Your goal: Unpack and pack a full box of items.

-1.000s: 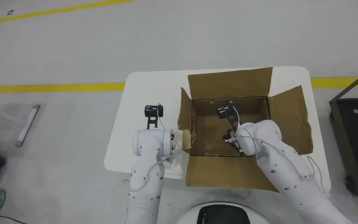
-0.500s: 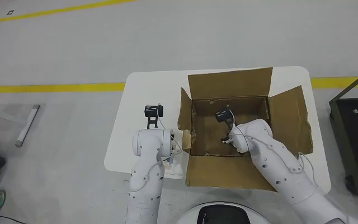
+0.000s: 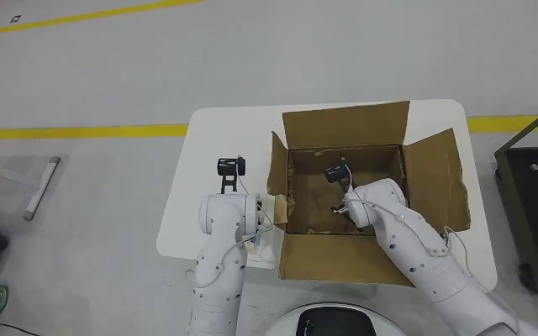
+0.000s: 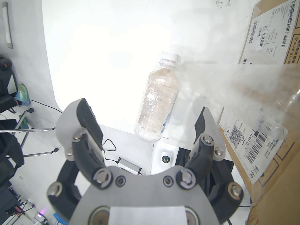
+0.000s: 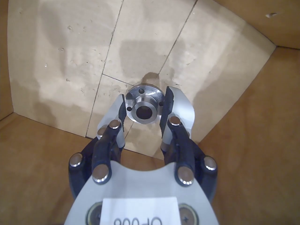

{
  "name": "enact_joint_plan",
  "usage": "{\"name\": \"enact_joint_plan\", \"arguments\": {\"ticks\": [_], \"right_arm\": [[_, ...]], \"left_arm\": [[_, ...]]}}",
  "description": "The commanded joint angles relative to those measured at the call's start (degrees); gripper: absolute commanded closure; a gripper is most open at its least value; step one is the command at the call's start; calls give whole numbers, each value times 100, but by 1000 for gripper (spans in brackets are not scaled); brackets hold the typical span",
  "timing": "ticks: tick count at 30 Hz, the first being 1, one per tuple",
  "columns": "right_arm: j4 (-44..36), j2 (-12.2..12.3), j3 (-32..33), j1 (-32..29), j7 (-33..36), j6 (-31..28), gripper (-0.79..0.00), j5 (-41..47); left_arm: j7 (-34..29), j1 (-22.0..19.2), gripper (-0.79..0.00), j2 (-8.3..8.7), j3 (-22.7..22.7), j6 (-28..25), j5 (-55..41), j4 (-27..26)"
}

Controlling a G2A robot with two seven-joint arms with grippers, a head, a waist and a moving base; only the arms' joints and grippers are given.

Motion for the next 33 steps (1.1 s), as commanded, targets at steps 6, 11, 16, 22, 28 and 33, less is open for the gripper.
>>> {"name": "enact_joint_plan", "arguments": {"ticks": [6, 11, 16, 22, 28, 33], "right_arm": [[120, -30, 1, -4, -52, -17, -317, -9], [209, -54, 8, 12, -93, -25, -277, 11], [265, -78, 1, 23, -101, -20, -185, 4], [127, -99, 16, 23, -157, -38, 0, -13], [-467, -71, 227, -123, -210, -132, 0, 4], [-1830, 26, 884, -451, -167, -162, 0, 125]], "left_arm": [[0, 0, -785, 0, 0, 0, 0, 0], [0, 0, -785, 0, 0, 0, 0, 0], [0, 0, -785, 0, 0, 0, 0, 0], [0, 0, -785, 0, 0, 0, 0, 0], [0, 0, -785, 0, 0, 0, 0, 0], [0, 0, -785, 0, 0, 0, 0, 0]]}}
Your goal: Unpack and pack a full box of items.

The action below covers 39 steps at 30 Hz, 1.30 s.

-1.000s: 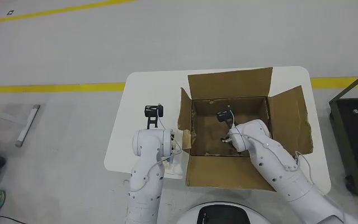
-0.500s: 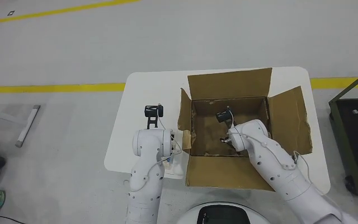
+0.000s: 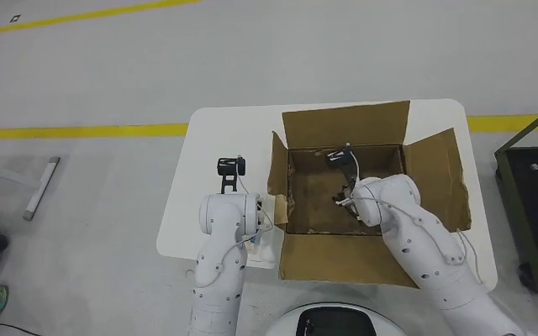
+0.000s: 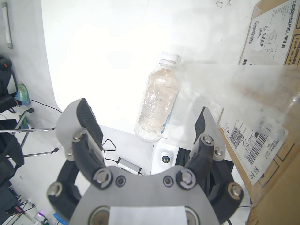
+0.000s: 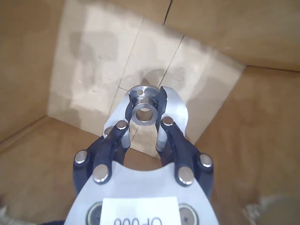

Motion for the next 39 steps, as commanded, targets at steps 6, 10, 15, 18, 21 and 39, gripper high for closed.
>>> {"name": "enact_joint_plan", "arguments": {"ticks": [6, 10, 15, 18, 21, 39], "right_arm": [[-2358, 169, 1526, -728, 12, -142, 0, 388], [-3236, 227, 2297, -1179, -145, -216, 0, 634], [-3831, 263, 3160, -1647, -380, -252, 0, 1229], [-3860, 299, 3636, -1844, -410, -393, 0, 1346], [-3860, 318, 4155, -2079, -481, -348, 0, 1590], [-3054, 341, 5260, -3890, -605, -83, 0, 1614]], "left_arm": [[0, 0, -785, 0, 0, 0, 0, 0], [0, 0, -785, 0, 0, 0, 0, 0], [0, 0, -785, 0, 0, 0, 0, 0], [0, 0, -785, 0, 0, 0, 0, 0], [0, 0, -785, 0, 0, 0, 0, 0], [0, 0, -785, 0, 0, 0, 0, 0]]}}
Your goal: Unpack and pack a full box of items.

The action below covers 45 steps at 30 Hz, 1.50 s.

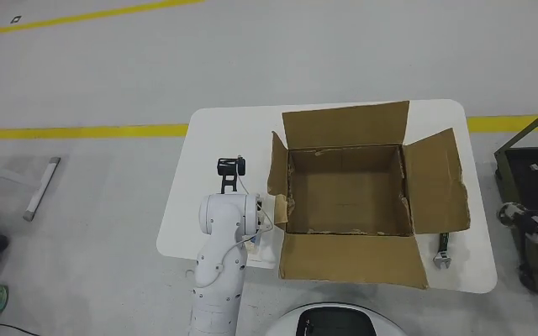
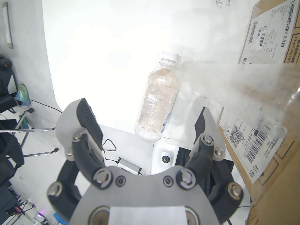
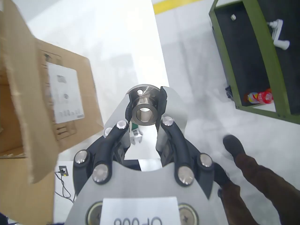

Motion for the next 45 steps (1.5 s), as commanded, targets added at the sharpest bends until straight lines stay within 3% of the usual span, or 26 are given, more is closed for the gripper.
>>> {"name": "enact_joint_plan", "arguments": {"ticks": [1, 8, 14, 33, 44, 45], "right_arm": [[349, 18, -249, 36, 7, 31, 0, -322], [1439, 77, -963, 548, 105, -29, 0, -815], [1733, 103, -1264, 746, 156, 38, 0, -1081], [1570, 143, -1528, 663, 461, 465, 0, -1448], [1896, 149, -1694, 755, 423, 594, 0, -1471], [1937, 149, -1712, 776, 426, 598, -31, -1454]], "left_arm": [[0, 0, -785, 0, 0, 0, 0, 0], [0, 0, -785, 0, 0, 0, 0, 0], [0, 0, -785, 0, 0, 0, 0, 0], [0, 0, -785, 0, 0, 0, 0, 0], [0, 0, -785, 0, 0, 0, 0, 0], [0, 0, -785, 0, 0, 0, 0, 0]]}}
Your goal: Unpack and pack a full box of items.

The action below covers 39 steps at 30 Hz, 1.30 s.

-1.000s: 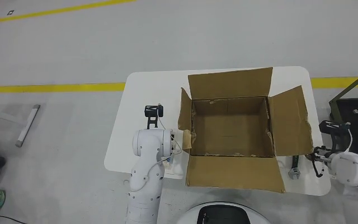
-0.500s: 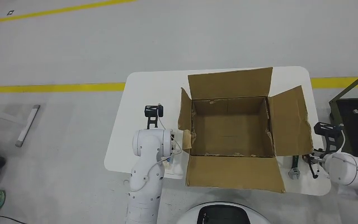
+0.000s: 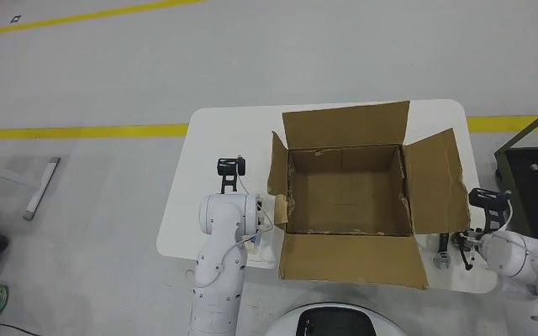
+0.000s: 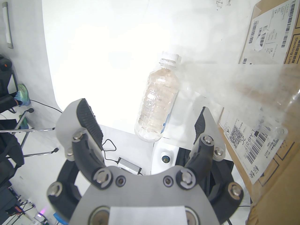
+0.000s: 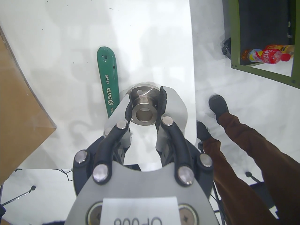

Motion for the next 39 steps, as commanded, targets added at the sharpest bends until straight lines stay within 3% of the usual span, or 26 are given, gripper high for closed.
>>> {"name": "enact_joint_plan", "arguments": {"ticks": [1, 3, 6, 9, 10, 14, 16, 17, 18, 20, 27, 36, 39], "right_arm": [[74, 2, -26, 44, -11, 7, -65, 16], [109, 6, -43, 73, 1, 8, -139, 10], [137, 13, -42, 111, 18, 0, -332, 33], [126, 21, -17, 135, -18, -35, -406, 100], [115, 24, -7, 139, -17, -43, -566, 115], [-2, 25, 111, 169, -166, -28, -680, 425], [-233, 7, 271, 133, -557, -39, -563, 952], [-378, -5, 377, 91, -816, -37, -437, 1226], [-511, -16, 481, 29, -1117, -36, -372, 1445], [-784, -36, 598, -165, -1774, -115, 0, 1643], [-1290, -100, 684, -606, -3603, -442, 0, 2157], [-1287, -109, 681, -642, -3715, -450, 0, 2272], [-1252, -135, 609, -636, -4191, -476, 0, 2532]], "left_arm": [[0, 0, -785, 0, 0, 0, 0, 0], [0, 0, -785, 0, 0, 0, 0, 0], [0, 0, -785, 0, 0, 0, 0, 0], [0, 0, -785, 0, 0, 0, 0, 0], [0, 0, -785, 0, 0, 0, 0, 0], [0, 0, -785, 0, 0, 0, 0, 0], [0, 0, -785, 0, 0, 0, 0, 0], [0, 0, -785, 0, 0, 0, 0, 0], [0, 0, -785, 0, 0, 0, 0, 0], [0, 0, -785, 0, 0, 0, 0, 0], [0, 0, -785, 0, 0, 0, 0, 0], [0, 0, -785, 0, 0, 0, 0, 0], [0, 0, -785, 0, 0, 0, 0, 0]]}}
